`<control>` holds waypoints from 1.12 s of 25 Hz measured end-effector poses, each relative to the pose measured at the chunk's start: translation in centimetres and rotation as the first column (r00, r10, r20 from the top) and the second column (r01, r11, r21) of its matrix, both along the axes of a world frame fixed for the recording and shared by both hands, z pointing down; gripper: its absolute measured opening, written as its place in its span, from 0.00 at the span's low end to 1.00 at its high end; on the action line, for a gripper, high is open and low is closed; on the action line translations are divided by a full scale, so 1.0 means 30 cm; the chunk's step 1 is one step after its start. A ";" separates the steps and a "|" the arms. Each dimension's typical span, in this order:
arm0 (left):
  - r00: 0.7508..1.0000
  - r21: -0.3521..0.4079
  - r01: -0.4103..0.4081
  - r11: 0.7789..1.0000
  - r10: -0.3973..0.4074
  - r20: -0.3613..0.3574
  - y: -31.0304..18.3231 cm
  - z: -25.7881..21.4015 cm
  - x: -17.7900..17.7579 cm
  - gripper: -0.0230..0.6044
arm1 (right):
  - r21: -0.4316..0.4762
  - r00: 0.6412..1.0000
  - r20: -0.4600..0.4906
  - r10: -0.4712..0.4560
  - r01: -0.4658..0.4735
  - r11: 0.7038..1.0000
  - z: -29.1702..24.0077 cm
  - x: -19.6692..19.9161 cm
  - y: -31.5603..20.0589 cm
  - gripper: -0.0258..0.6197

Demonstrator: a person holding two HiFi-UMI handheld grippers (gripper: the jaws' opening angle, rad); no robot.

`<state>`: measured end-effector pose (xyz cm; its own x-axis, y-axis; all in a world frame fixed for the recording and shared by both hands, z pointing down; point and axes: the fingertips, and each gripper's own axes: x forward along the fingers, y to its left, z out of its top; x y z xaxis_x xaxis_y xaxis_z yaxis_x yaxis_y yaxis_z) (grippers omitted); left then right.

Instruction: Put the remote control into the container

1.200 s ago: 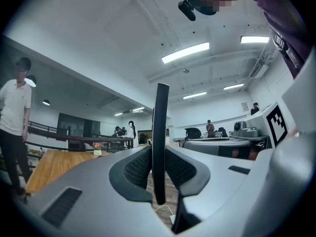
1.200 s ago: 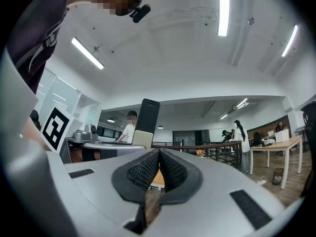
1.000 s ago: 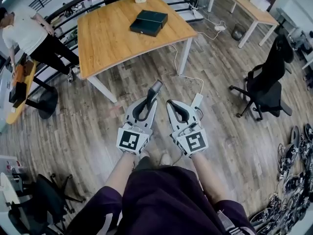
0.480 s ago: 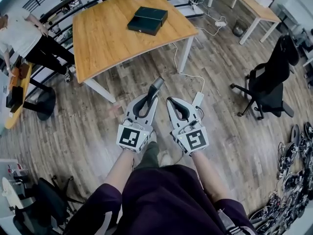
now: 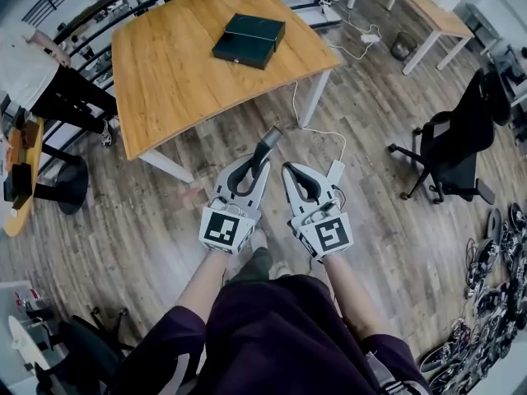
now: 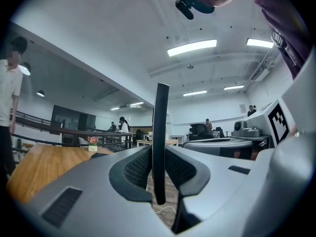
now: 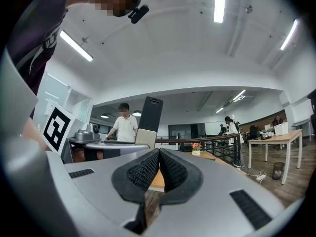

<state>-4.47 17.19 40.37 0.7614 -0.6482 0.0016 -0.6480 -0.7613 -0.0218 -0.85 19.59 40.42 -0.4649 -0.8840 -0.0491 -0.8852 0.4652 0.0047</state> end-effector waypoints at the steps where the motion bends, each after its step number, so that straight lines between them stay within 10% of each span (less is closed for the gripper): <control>1: 1.000 -0.004 -0.004 1.000 0.004 -0.002 -0.024 0.002 -0.006 0.16 | -0.002 1.000 -0.002 0.003 -0.003 1.000 0.000 -0.005 -0.026 0.07; 28: 0.999 -0.031 0.020 0.999 -0.021 -0.024 -0.462 0.041 -0.041 0.16 | 0.002 1.000 -0.014 -0.028 0.028 1.000 -0.005 -0.047 -0.486 0.07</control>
<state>-5.69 3.32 41.60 0.7482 -0.6635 0.0034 -0.6634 -0.7480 0.0179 -2.25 5.01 40.25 -0.4898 -0.8707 -0.0445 -0.8718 0.4896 0.0177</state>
